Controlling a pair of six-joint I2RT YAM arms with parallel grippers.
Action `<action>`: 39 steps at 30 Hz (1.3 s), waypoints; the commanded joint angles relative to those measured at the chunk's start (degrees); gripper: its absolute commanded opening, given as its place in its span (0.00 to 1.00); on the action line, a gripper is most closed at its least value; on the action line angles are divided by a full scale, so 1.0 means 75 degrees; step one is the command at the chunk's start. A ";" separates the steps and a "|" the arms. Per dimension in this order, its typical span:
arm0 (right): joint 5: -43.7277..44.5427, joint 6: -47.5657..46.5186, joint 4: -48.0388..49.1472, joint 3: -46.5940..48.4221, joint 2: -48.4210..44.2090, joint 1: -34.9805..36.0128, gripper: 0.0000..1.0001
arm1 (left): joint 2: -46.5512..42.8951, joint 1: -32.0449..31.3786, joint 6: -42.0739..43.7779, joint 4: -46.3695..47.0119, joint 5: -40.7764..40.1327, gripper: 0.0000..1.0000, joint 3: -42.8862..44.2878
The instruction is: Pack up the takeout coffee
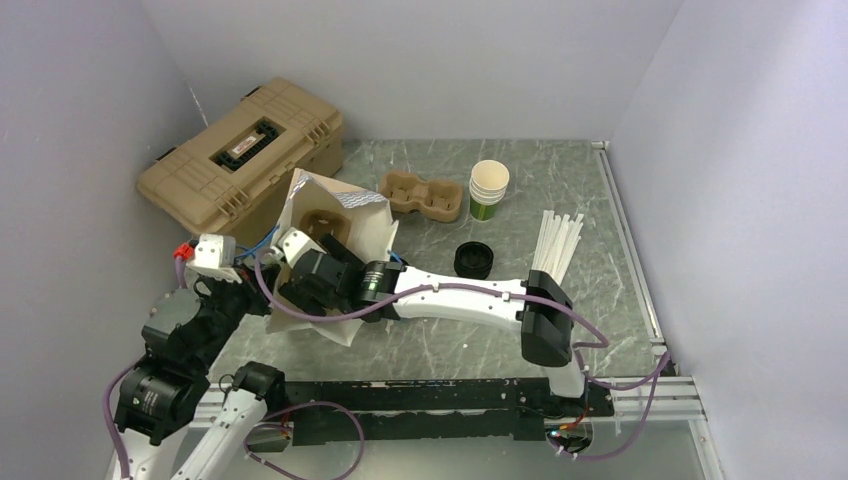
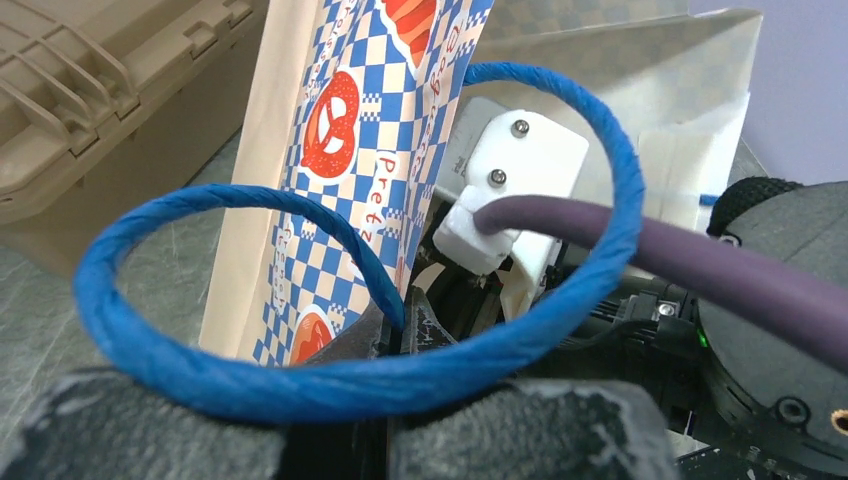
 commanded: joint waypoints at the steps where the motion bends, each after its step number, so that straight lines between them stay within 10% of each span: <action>1: -0.0215 0.0128 0.0499 0.0276 0.0141 -0.0180 0.52 | 0.0211 0.0003 -0.0188 0.0062 -0.0108 0.00 0.0071; 28: -0.1844 0.0307 -0.0200 0.2175 0.2669 -0.1082 0.53 | 0.0713 0.0014 -0.0409 -0.0255 -0.1155 0.00 0.0118; 39: -0.1329 0.0401 0.0464 0.1088 0.1063 -0.1027 0.82 | 0.0641 0.0014 -0.0409 -0.0266 -0.1138 0.00 0.0118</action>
